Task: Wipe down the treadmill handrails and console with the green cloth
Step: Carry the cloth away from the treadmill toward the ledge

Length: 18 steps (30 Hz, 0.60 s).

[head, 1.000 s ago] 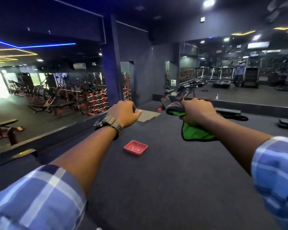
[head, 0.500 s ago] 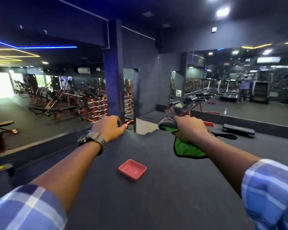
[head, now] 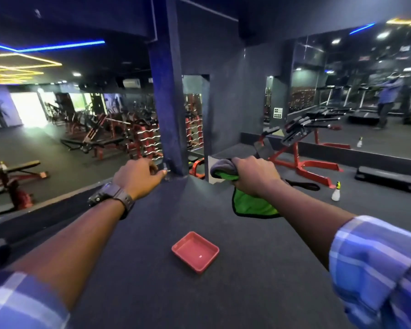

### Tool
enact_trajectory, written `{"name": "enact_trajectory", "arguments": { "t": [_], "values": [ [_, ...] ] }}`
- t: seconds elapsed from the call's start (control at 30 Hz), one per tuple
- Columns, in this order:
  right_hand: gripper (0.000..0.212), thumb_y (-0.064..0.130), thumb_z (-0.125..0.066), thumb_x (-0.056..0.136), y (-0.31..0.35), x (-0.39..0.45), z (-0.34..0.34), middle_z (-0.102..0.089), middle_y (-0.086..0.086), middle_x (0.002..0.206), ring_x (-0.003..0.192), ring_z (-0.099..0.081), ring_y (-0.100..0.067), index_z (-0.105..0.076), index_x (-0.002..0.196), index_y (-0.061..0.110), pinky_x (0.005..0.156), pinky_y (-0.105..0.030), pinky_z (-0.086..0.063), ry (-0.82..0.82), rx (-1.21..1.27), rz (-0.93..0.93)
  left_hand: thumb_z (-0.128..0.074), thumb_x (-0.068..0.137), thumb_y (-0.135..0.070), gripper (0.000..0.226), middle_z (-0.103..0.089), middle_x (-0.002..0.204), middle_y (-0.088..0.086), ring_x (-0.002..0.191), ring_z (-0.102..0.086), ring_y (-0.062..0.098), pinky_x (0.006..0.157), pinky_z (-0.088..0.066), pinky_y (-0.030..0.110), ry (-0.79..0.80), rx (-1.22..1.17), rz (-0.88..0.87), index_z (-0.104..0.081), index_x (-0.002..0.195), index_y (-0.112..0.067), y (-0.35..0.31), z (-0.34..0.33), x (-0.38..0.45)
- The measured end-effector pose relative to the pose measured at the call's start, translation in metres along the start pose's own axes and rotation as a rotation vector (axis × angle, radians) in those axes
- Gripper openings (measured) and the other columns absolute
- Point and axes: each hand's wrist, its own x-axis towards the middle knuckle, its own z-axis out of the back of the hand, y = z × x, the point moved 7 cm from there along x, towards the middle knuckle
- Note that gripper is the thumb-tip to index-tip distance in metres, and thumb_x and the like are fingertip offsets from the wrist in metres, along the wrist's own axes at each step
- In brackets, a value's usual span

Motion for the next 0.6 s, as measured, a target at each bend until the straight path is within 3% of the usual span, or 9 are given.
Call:
{"name": "enact_trajectory", "arguments": {
  "t": [0.27, 0.43, 0.6],
  "values": [
    [0.047, 0.050, -0.063, 0.083, -0.027, 0.190, -0.153, -0.064, -0.008, 0.113, 0.101, -0.063, -0.035, -0.051, 0.120, 0.024, 0.075, -0.041, -0.049, 0.120, 0.026, 0.114, -0.057, 0.085, -0.058, 0.036, -0.073, 0.095, 0.003, 0.088, -0.068, 0.029, 0.073, -0.057, 0.037, 0.013, -0.028, 0.036, -0.070, 0.095, -0.026, 0.002, -0.118, 0.169],
    [0.048, 0.052, -0.061, 0.082, -0.015, 0.299, -0.279, -0.064, -0.008, 0.110, 0.097, -0.065, -0.036, -0.047, 0.121, 0.027, 0.075, -0.043, -0.051, 0.200, 0.062, 0.159, -0.052, 0.080, -0.065, 0.043, -0.074, 0.095, 0.001, 0.087, -0.068, 0.029, 0.076, -0.057, 0.039, 0.110, -0.077, 0.137, -0.069, 0.093, -0.027, 0.058, -0.233, 0.271],
    [0.060, 0.048, -0.061, 0.084, -0.004, 0.368, -0.406, -0.062, -0.004, 0.120, 0.102, -0.065, -0.034, -0.037, 0.137, 0.034, 0.077, -0.041, -0.050, 0.338, 0.127, 0.169, -0.057, 0.083, -0.059, 0.036, -0.075, 0.098, 0.003, 0.094, -0.069, 0.030, 0.079, -0.057, 0.039, 0.229, -0.107, 0.240, -0.069, 0.091, -0.026, 0.115, -0.344, 0.338]
  ]
}}
